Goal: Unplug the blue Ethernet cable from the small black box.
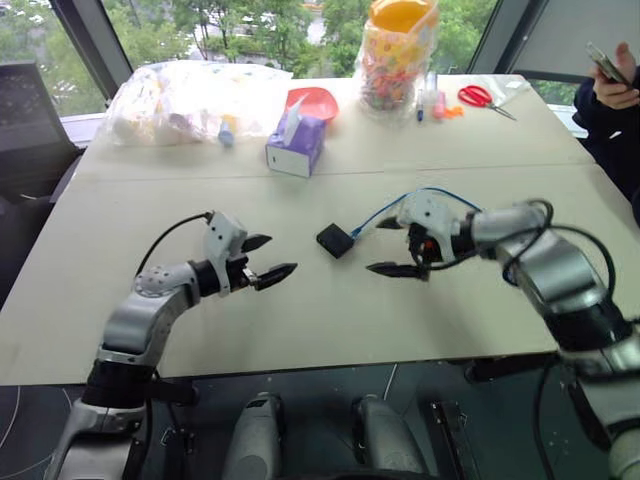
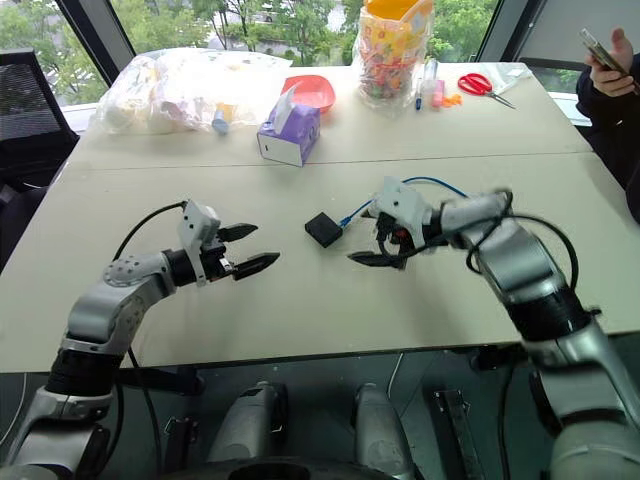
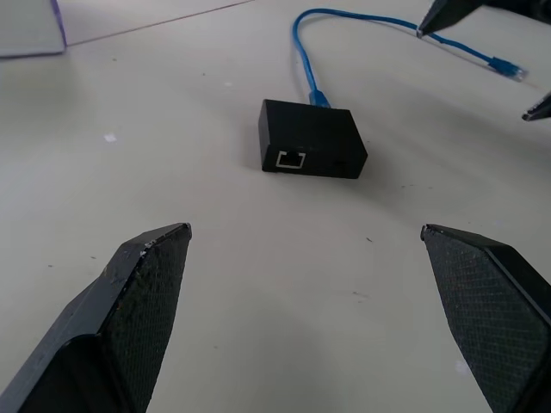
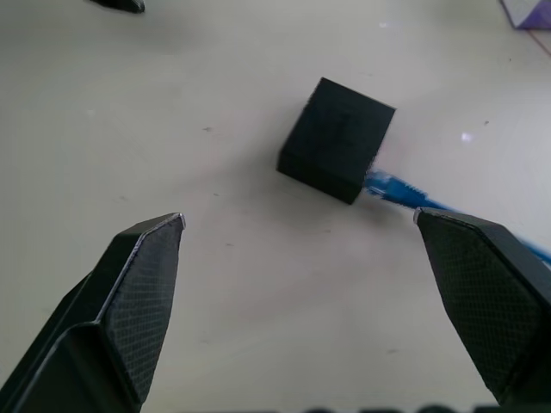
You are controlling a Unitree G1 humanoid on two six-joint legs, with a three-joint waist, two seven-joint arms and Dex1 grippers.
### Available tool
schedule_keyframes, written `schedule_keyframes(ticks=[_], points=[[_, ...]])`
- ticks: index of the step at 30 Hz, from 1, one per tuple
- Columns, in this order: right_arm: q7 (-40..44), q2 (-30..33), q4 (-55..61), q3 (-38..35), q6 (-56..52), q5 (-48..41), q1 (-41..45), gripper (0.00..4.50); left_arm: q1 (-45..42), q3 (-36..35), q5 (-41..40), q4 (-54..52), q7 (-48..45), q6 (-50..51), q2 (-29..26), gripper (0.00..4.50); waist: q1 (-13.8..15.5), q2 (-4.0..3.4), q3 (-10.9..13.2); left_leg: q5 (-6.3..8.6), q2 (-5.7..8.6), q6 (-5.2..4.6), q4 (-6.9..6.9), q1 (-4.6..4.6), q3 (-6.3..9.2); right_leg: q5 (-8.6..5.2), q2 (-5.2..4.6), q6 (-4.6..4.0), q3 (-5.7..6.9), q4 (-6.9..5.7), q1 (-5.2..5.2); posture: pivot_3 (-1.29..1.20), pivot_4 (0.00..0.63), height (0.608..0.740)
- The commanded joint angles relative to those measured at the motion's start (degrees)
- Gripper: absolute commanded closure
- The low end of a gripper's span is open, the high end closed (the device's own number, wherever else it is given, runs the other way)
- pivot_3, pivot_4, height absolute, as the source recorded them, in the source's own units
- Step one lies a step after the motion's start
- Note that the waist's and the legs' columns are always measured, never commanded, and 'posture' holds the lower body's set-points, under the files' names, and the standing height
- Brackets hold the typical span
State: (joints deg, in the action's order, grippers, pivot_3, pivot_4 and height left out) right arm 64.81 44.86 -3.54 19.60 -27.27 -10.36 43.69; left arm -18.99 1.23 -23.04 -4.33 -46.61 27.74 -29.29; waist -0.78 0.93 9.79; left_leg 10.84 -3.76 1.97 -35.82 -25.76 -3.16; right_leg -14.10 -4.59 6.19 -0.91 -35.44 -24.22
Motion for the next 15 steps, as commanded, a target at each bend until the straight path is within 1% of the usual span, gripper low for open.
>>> schedule_keyframes(ticks=[1,5,8,11,15], points=[[7.60,-2.54,-15.34,4.42,12.27,6.40,9.29,0.00,-0.80,-0.63,0.60,0.25,-0.51,-2.26,-0.29,0.03,-0.06,0.00,0.00,0.00,0.00,0.00,0.00,-0.01,-0.02,0.00,0.00,0.01,-0.01,0.00,-0.01,0.00,0.150,0.735],[9.22,-10.37,-41.83,11.94,29.51,17.86,22.44,0.00,-0.31,-1.21,1.19,-0.36,0.17,-3.73,-0.30,0.03,-0.32,-0.04,0.04,0.00,0.00,0.00,-0.04,-0.08,-0.07,0.02,0.01,0.06,-0.02,-0.12,-0.11,0.00,0.150,0.735],[5.71,-16.05,-56.77,15.20,37.41,24.71,28.58,0.00,0.48,-1.68,1.63,-1.30,1.10,-4.26,-0.25,0.03,-0.32,-0.04,0.05,-0.01,-0.01,0.00,-0.04,-0.10,-0.09,0.01,0.02,0.10,-0.03,-0.38,-0.22,0.00,0.150,0.735],[2.13,-20.08,-65.64,16.33,41.18,29.19,32.08,0.00,1.79,-1.88,2.00,-2.40,2.06,-4.89,-0.29,0.03,-0.14,-0.06,0.06,-0.01,0.00,0.02,-0.07,-0.10,-0.06,0.00,0.01,0.33,-0.01,-0.69,-0.29,0.00,0.150,0.735],[1.13,-23.98,-71.40,14.82,40.24,31.25,34.33,0.00,4.03,-2.64,1.98,-4.75,3.66,-4.90,-0.31,0.03,-0.42,-0.06,0.06,-0.01,-0.01,0.02,-0.07,0.05,-0.06,-0.05,0.01,0.22,-0.02,-0.76,-0.23,0.00,0.150,0.735]])
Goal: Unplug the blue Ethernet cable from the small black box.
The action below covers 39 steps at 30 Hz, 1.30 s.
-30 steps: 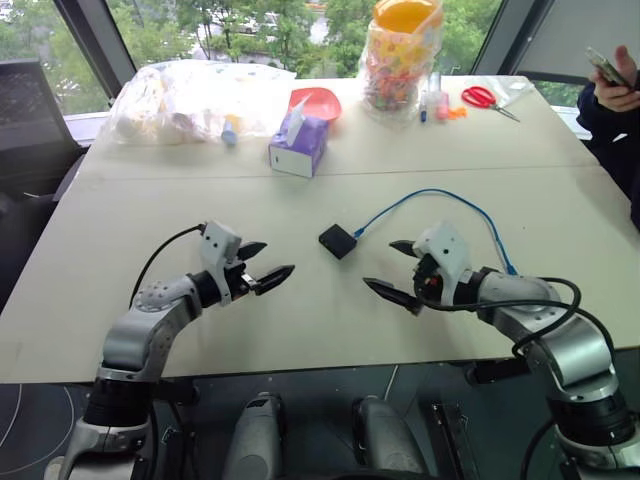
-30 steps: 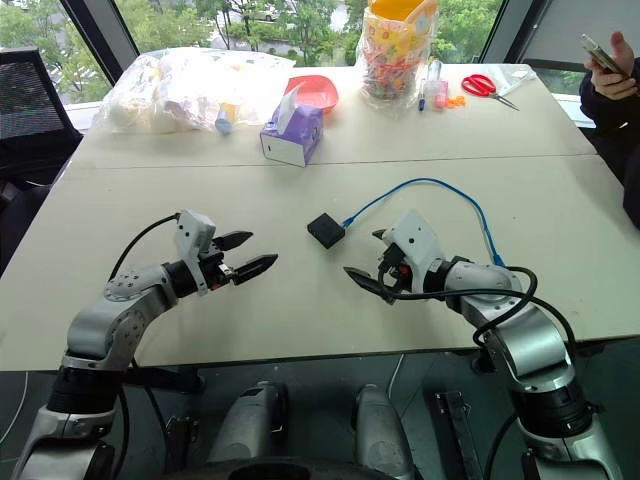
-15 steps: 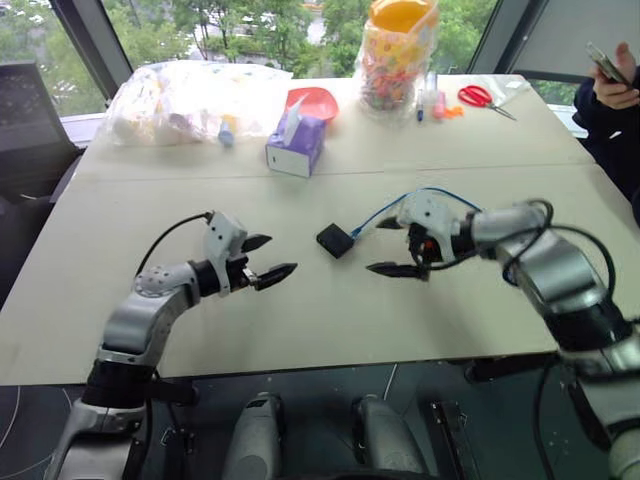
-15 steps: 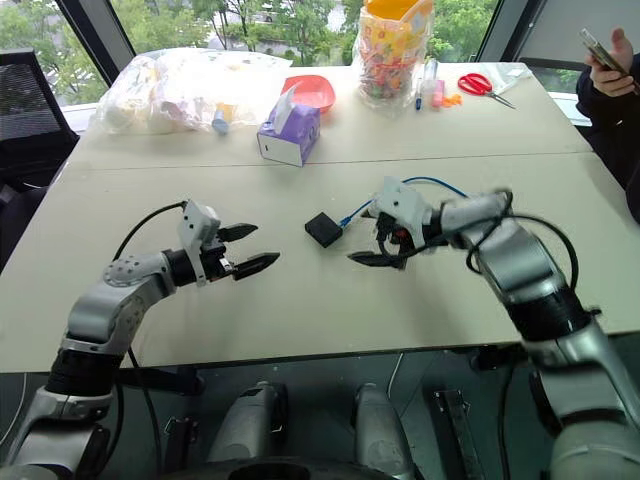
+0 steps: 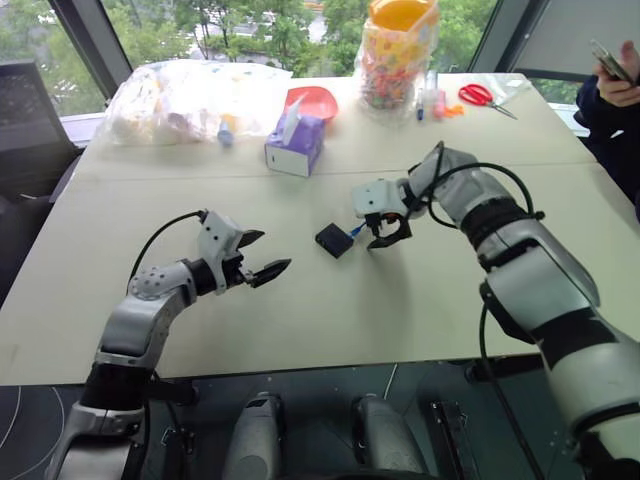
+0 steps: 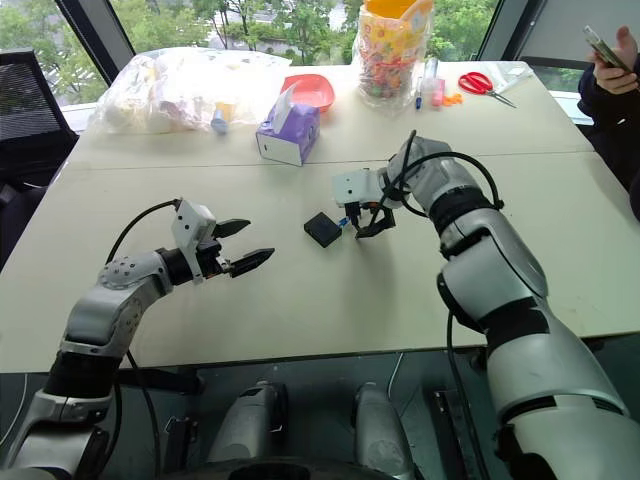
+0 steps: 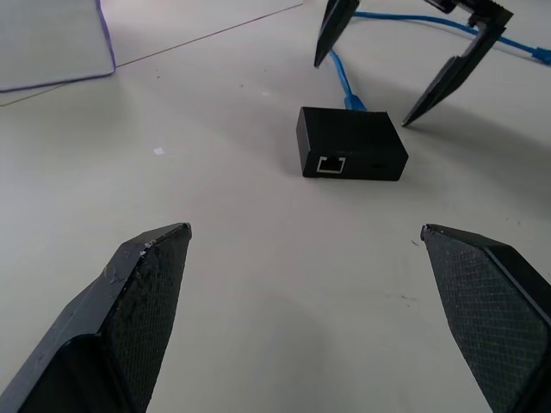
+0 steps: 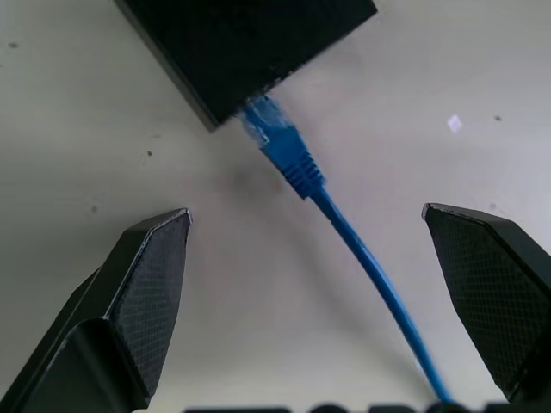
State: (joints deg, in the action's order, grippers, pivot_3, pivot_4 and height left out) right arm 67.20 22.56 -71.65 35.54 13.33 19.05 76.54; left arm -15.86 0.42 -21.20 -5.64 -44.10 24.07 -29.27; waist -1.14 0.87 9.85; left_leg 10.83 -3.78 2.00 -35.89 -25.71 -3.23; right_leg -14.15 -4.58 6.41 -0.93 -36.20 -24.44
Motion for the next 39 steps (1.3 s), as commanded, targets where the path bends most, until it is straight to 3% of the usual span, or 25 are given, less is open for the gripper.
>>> schedule_keyframes(ticks=[1,8,9,11,18,23,28,30,34,39], points=[[-0.93,-2.45,-4.22,-1.88,-1.56,1.87,1.74,0.00,1.56,-2.09,0.16,-4.09,1.60,-1.22,-0.38,0.03,-0.08,0.00,0.00,-0.01,-0.01,0.01,0.00,0.05,0.00,-0.01,0.00,-0.02,0.00,-0.02,0.02,0.00,0.150,0.735],[3.47,-6.38,-6.69,-6.66,-9.44,1.80,1.85,0.00,5.03,-4.10,0.55,-7.61,4.84,-1.77,-0.23,0.03,-0.49,-0.02,-0.02,-0.01,-0.03,0.03,0.02,0.28,0.00,-0.02,0.00,-0.04,-0.01,-0.05,0.19,0.00,0.150,0.735],[3.89,-6.96,-6.71,-7.11,-9.78,1.96,1.82,0.26,5.41,-4.39,0.51,-8.04,5.31,-1.73,-0.21,0.01,-0.69,-0.02,-0.02,-0.01,-0.03,0.03,0.03,0.27,0.00,-0.01,0.00,-0.04,-0.01,-0.05,0.19,0.00,0.150,0.735],[3.89,-8.17,-6.71,-7.61,-9.69,2.73,1.78,0.89,6.35,-4.79,0.49,-9.07,6.11,-1.66,-0.23,0.00,-1.31,-0.02,-0.03,-0.01,-0.03,0.03,0.06,0.27,0.00,-0.01,0.00,-0.02,0.00,-0.05,0.18,0.00,0.150,0.735],[4.57,-11.56,-6.70,-9.45,-10.12,3.93,1.64,4.46,8.74,-5.60,0.22,-12.19,7.86,-0.77,-0.49,0.00,-2.86,0.00,-0.06,-0.01,-0.04,0.04,0.17,0.39,0.06,0.04,0.07,0.07,0.00,-0.16,0.18,0.00,0.150,0.735],[2.52,-11.16,-5.40,-11.70,-7.54,3.12,0.80,4.49,8.03,-5.63,-1.15,-12.20,7.86,1.09,-0.34,0.00,-2.88,0.00,-0.06,-0.02,-0.04,0.06,0.17,0.40,0.08,0.01,0.07,0.01,0.00,-0.19,0.18,0.00,0.150,0.735],[1.30,-7.67,1.79,-13.94,4.48,0.90,-3.20,4.49,3.84,-5.39,-4.47,-9.23,5.97,4.65,-0.19,0.00,-2.75,0.00,-0.05,-0.03,-0.03,0.06,0.16,0.36,0.09,0.07,0.07,0.14,0.00,-0.18,0.16,0.00,0.150,0.735],[-0.90,-5.93,11.49,-16.08,8.84,-1.95,-8.97,4.49,0.52,-4.72,-5.96,-6.43,3.97,6.60,-0.37,0.00,-2.57,0.01,-0.04,-0.03,-0.02,0.06,0.15,0.34,0.08,0.09,0.07,0.17,-0.01,-0.17,0.16,0.00,0.150,0.735],[-6.40,-2.65,31.29,-17.17,7.72,-1.67,-19.55,4.49,-3.73,-4.23,-8.66,-3.36,-0.16,9.60,-0.93,0.00,-1.56,-0.01,-0.02,-0.04,-0.01,0.08,0.16,0.28,0.10,0.06,0.07,0.27,-0.01,-0.16,0.16,0.00,0.150,0.735],[-23.50,0.10,52.47,-17.26,7.48,8.28,-30.56,4.49,-10.50,-3.14,-9.26,3.33,-3.81,11.86,-0.86,0.00,-1.05,0.01,-0.01,-0.10,0.00,0.19,0.16,0.27,0.10,0.04,0.07,0.28,-0.01,-0.16,0.12,0.00,0.150,0.735]])
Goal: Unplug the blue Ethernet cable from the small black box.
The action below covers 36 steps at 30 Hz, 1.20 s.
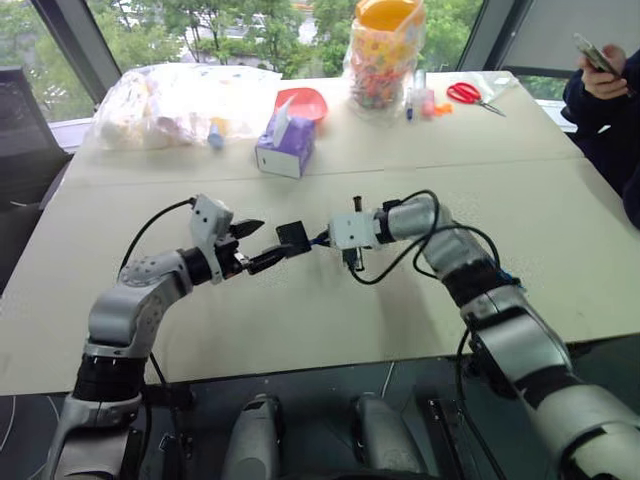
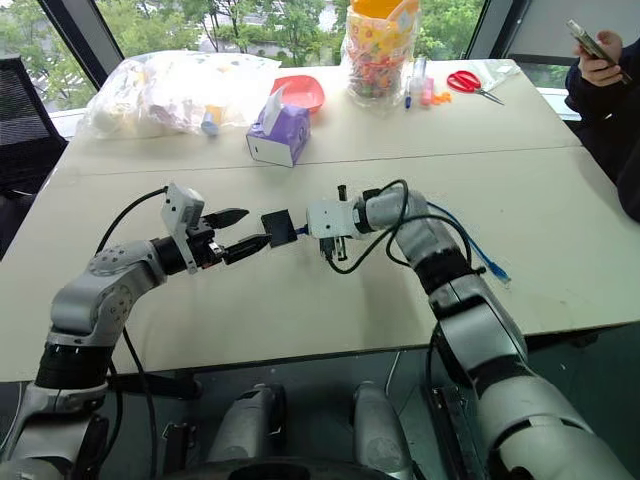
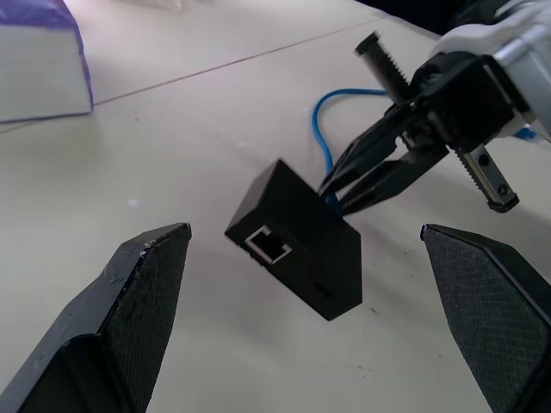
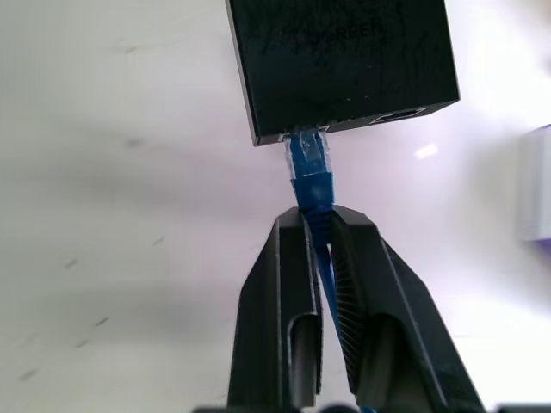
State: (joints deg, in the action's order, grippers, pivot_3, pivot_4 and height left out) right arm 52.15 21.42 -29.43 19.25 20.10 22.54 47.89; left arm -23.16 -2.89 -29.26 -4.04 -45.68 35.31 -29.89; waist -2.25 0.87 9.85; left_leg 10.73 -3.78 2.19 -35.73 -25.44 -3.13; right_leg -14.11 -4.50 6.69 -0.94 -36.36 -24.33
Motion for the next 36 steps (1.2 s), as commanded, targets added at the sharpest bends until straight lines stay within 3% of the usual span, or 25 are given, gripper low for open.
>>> schedule_keyframes(ticks=[1,6,12,15,20,23,27,30,31,33,36], points=[[-10.93,1.67,12.81,-0.67,1.09,6.63,-3.23,4.49,-4.26,0.33,-1.31,2.69,-2.94,1.00,-0.20,0.00,0.07,0.01,0.00,-0.03,0.00,0.04,-0.01,0.00,0.00,0.00,0.00,-0.01,0.00,0.00,0.00,0.00,0.150,0.735],[-16.90,1.94,22.25,0.40,-1.00,11.52,-8.31,4.49,-7.89,0.54,-1.63,6.05,-5.30,2.35,0.47,0.00,0.12,0.02,-0.01,-0.05,0.01,0.08,-0.05,0.00,0.00,-0.03,0.00,-0.05,-0.01,0.01,0.02,0.00,0.150,0.735],[-17.19,2.71,25.69,1.16,-3.04,12.29,-10.03,4.49,-9.75,0.50,-1.51,7.75,-5.91,2.26,1.58,0.00,0.19,0.04,0.01,-0.06,0.01,0.07,-0.08,-0.01,0.02,-0.03,0.00,-0.05,-0.01,0.01,0.02,0.00,0.150,0.735],[-17.38,3.25,25.89,1.12,-3.49,12.27,-10.05,4.50,-10.06,0.44,-1.73,7.79,-5.97,2.39,2.02,0.89,0.22,0.04,0.01,-0.06,0.01,0.07,-0.10,-0.01,0.02,-0.03,0.00,-0.05,-0.01,0.01,0.05,0.00,0.150,0.735],[-17.43,3.66,25.92,1.10,-4.13,12.08,-9.67,4.50,-9.40,0.23,-2.12,7.20,-6.41,2.24,2.06,3.04,0.34,0.04,0.01,-0.06,0.01,0.07,-0.15,-0.02,0.03,-0.04,0.00,-0.07,-0.01,0.01,0.08,0.00,0.150,0.735],[-17.38,4.16,25.69,1.24,-4.34,12.01,-9.39,4.50,-9.32,0.10,-2.30,7.21,-6.37,2.52,1.99,3.97,0.42,0.05,0.01,-0.06,0.01,0.07,-0.17,-0.02,0.04,-0.06,0.00,-0.11,-0.01,0.01,0.09,0.00,0.150,0.735],[-15.73,4.22,25.29,0.70,-5.70,9.95,-9.00,4.50,-9.57,0.53,-2.36,7.29,-6.93,2.92,1.49,3.97,0.41,0.05,0.01,-0.06,0.01,0.06,-0.17,-0.02,0.05,-0.06,0.00,-0.12,-0.01,0.01,0.09,0.00,0.150,0.735],[-4.55,3.14,25.77,-2.36,-14.48,-3.50,-7.94,4.50,-9.94,1.33,-3.19,7.43,-10.61,3.92,-0.40,3.97,0.39,0.05,0.01,-0.06,0.01,0.06,-0.18,-0.02,0.05,-0.06,0.00,-0.10,-0.01,0.01,0.10,0.00,0.150,0.735],[-0.06,2.87,26.57,-3.86,-19.65,-9.36,-7.26,3.70,-9.91,1.69,-3.30,7.29,-12.24,3.76,-1.17,3.97,0.39,0.05,0.01,-0.06,0.00,0.06,-0.18,-0.02,0.06,-0.03,0.01,-0.06,-0.01,0.01,0.12,0.00,0.150,0.735],[5.55,3.17,27.82,-5.45,-26.62,-16.17,-6.30,2.95,-9.85,2.21,-3.06,7.10,-14.32,3.01,-2.15,3.97,0.42,0.06,0.02,-0.06,0.00,0.06,-0.18,-0.02,0.08,-0.02,0.01,-0.05,0.00,0.01,0.12,0.00,0.150,0.735],[15.85,6.12,28.67,-6.66,-37.14,-25.28,-4.43,1.38,-10.10,3.49,-2.07,7.23,-18.90,0.84,-4.34,3.97,0.90,0.06,0.02,-0.05,0.00,0.05,-0.20,-0.02,0.08,-0.07,0.00,-0.13,0.00,0.01,0.15,0.00,0.150,0.735]])
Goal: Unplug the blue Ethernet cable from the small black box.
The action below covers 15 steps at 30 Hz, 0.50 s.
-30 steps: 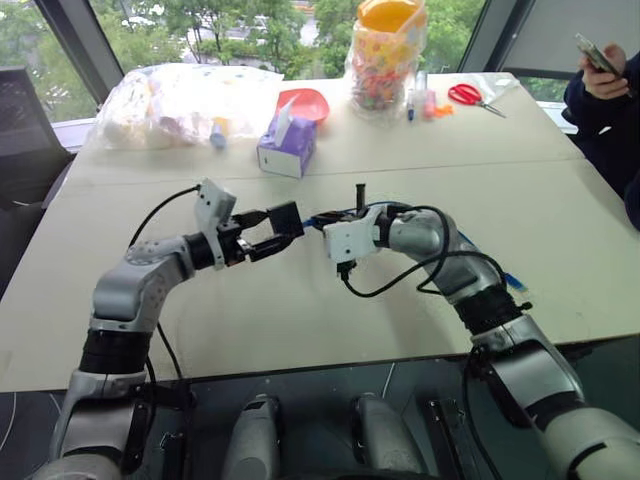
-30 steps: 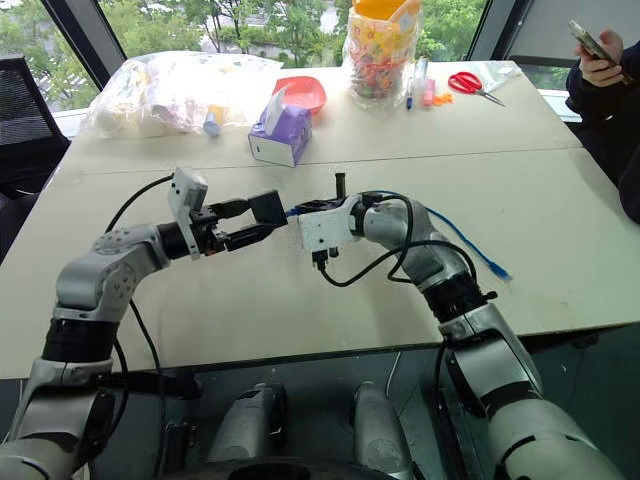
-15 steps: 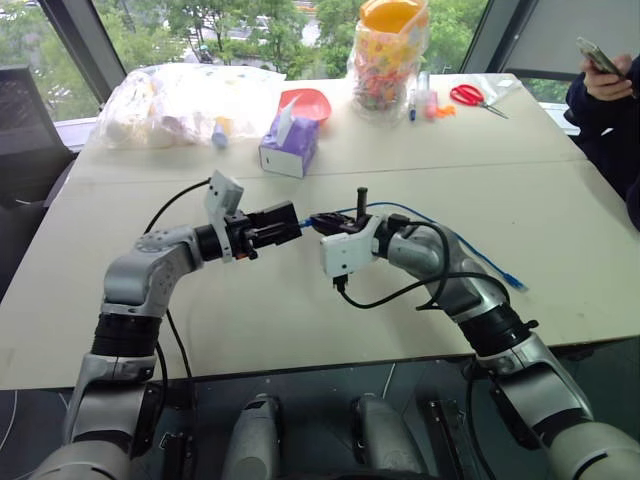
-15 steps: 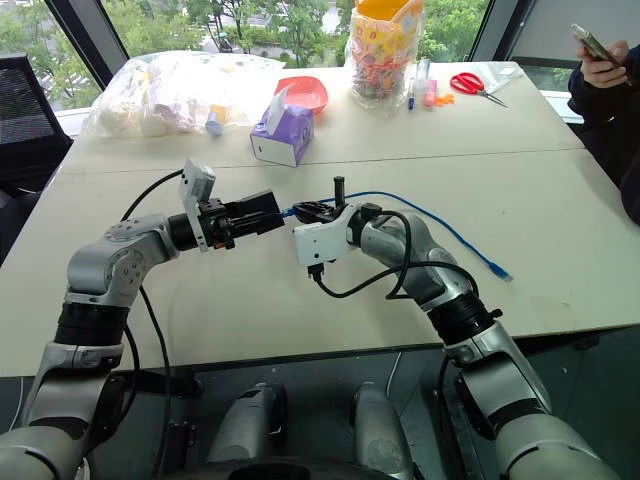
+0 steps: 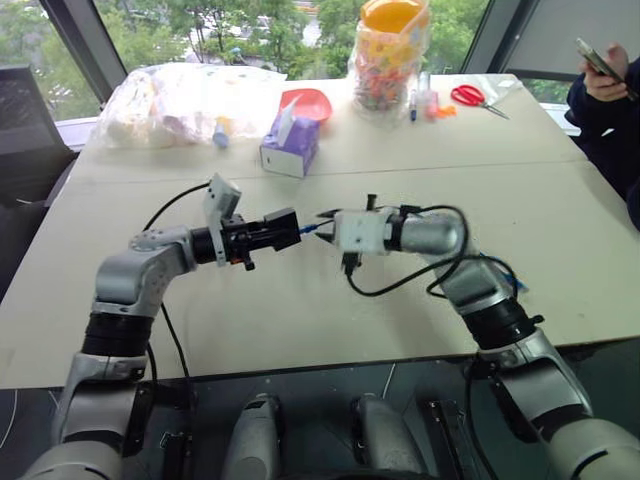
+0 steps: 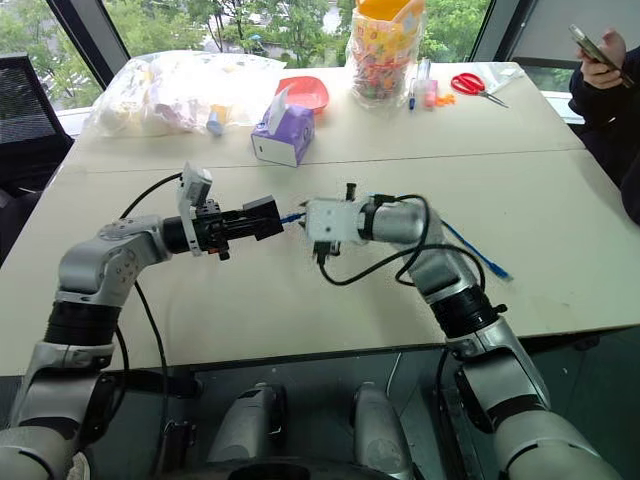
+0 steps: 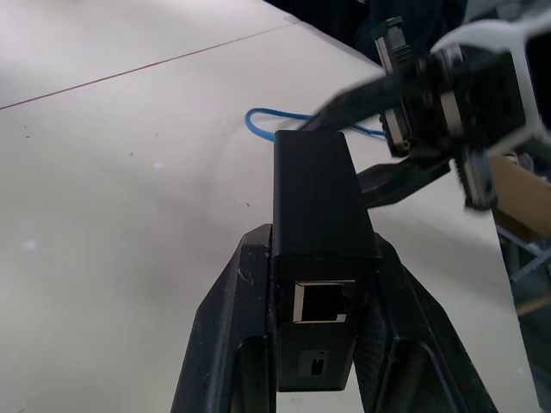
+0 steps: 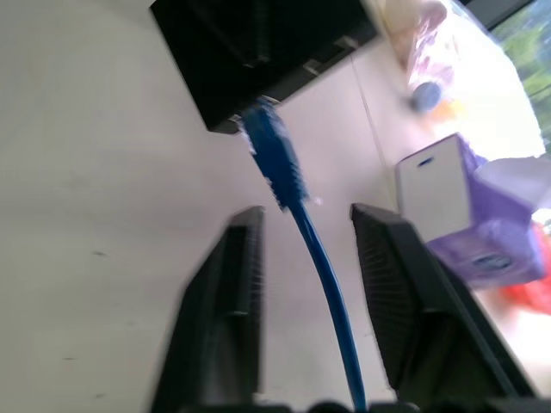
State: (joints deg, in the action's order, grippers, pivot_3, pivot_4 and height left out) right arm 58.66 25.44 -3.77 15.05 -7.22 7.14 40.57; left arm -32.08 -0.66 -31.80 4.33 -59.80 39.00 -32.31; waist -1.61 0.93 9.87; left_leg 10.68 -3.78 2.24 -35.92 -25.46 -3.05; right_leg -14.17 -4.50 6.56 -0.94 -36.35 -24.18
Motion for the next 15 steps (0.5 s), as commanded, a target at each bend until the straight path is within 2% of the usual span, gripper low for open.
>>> schedule_keyframes(ticks=[1,2,3,9,15], points=[[11.00,2.66,3.05,-2.77,-12.27,-11.90,3.47,0.93,-1.27,1.55,0.67,-1.07,-5.95,-3.42,-2.40,3.97,0.49,0.00,0.00,0.00,0.00,0.00,-0.01,0.00,0.00,-0.04,0.00,-0.07,0.00,0.00,0.00,0.00,0.150,0.735],[12.77,3.00,2.39,-3.63,-15.78,-14.76,4.64,0.38,-1.64,1.78,0.63,-1.09,-7.25,-3.99,-2.91,3.97,0.62,0.00,0.00,0.00,0.00,0.00,-0.02,0.00,0.00,-0.05,0.00,-0.11,0.00,0.01,0.00,0.00,0.150,0.735],[13.85,3.09,1.68,-4.42,-18.54,-17.11,5.73,0.02,-2.01,1.90,0.55,-1.09,-8.32,-4.53,-3.26,3.97,0.67,0.00,0.00,0.00,0.00,0.00,-0.02,0.00,0.00,-0.06,0.00,-0.13,0.00,0.01,-0.01,0.00,0.150,0.735],[14.10,0.74,-2.63,-7.37,-30.56,-25.83,11.01,0.02,-3.87,1.87,1.21,-0.31,-10.37,-6.51,-3.12,3.97,0.84,0.00,0.00,0.00,-0.01,0.00,-0.05,-0.03,-0.01,-0.06,-0.01,-0.17,0.00,0.01,-0.04,0.00,0.150,0.735],[16.24,0.77,-4.38,-3.34,-33.69,-26.77,11.83,0.02,-4.58,1.99,1.31,-0.50,-10.62,-7.27,-2.37,3.97,0.84,0.00,0.00,0.01,-0.01,-0.02,-0.04,-0.15,-0.01,-0.05,0.00,-0.12,0.01,0.01,-0.14,0.00,0.150,0.735]])
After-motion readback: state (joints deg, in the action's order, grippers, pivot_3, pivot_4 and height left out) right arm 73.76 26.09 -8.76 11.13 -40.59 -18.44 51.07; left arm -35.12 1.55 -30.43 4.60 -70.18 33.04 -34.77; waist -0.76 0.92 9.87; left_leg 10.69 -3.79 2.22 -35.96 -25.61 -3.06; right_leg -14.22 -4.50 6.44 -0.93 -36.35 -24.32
